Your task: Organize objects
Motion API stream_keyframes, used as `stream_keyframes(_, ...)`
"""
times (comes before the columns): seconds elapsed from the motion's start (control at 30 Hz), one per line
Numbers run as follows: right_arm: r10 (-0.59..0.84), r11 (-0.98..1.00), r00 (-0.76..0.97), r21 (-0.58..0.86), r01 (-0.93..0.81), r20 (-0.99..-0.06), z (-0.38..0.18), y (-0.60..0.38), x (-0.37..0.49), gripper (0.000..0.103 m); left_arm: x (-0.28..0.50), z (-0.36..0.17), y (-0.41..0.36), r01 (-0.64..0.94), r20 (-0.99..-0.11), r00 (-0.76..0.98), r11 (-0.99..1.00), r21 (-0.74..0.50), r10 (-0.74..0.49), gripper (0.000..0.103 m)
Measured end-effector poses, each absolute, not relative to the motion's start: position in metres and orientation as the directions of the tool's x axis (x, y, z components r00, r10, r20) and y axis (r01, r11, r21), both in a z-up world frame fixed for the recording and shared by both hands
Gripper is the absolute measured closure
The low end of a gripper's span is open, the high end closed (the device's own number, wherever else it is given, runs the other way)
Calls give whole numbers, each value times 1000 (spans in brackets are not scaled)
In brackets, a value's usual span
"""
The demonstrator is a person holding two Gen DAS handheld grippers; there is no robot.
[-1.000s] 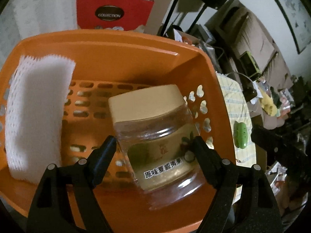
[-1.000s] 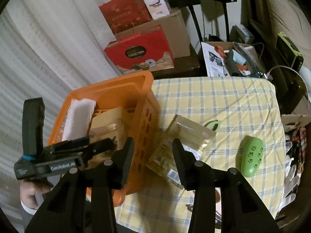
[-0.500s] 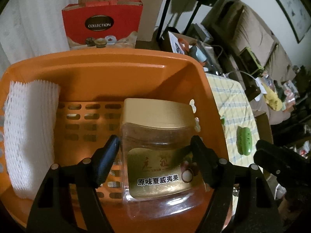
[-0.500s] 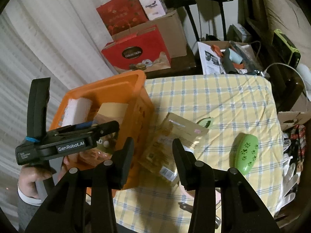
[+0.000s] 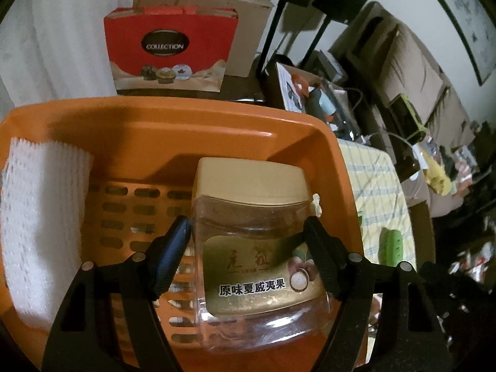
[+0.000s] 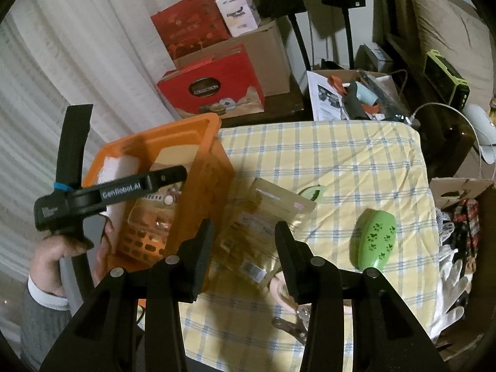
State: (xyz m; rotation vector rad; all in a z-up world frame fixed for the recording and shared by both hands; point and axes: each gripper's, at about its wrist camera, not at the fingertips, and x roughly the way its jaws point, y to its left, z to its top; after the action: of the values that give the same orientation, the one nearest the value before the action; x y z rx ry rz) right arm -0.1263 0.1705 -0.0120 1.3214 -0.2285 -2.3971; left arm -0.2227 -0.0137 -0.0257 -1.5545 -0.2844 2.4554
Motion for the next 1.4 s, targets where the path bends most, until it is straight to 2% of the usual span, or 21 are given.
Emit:
stream_keyframes(0.2,-404,-914,-484,320,250,-776,-15,180,-121,60,-219,-19,-19,-83,-865,-412,-957,-278,287,28)
stream_keyframes(0.3,-387,-921,-496,305,241,-778,-16,186,-117,56,-208,-8,-22,-91,-850,-450,-961,-260,273,20)
stream_keyframes(0.4,-374,-927,-501,296,231,-780,-19,192,-113,53,-195,4,-27,-93,-835,-475,-960,-265,276,19)
stream_keyframes(0.47,-367,-930,-504,291,225,-782,-20,195,-110,49,-186,9,-31,-79,-827,-489,-959,-273,276,9)
stream_keyframes(0.5,-360,-933,-507,285,221,-783,-20,198,-109,48,-181,13,-33,-80,-820,-498,-957,-279,281,8)
stream_keyframes(0.63,-338,-941,-517,270,204,-787,-23,207,-104,44,-159,23,-30,-118,-804,-519,-956,-270,291,8)
stream_keyframes(1.07,-327,-945,-512,285,162,-794,-34,232,-93,44,-97,37,14,-268,-759,-492,-904,-333,426,8)
stream_keyframes(1.3,-429,-901,-482,399,171,-764,-48,238,-102,45,-91,33,36,-282,-770,-472,-901,-329,429,8)
stream_keyframes(1.4,-492,-867,-448,468,172,-747,-61,235,-114,51,-91,32,39,-277,-769,-472,-900,-336,432,8)
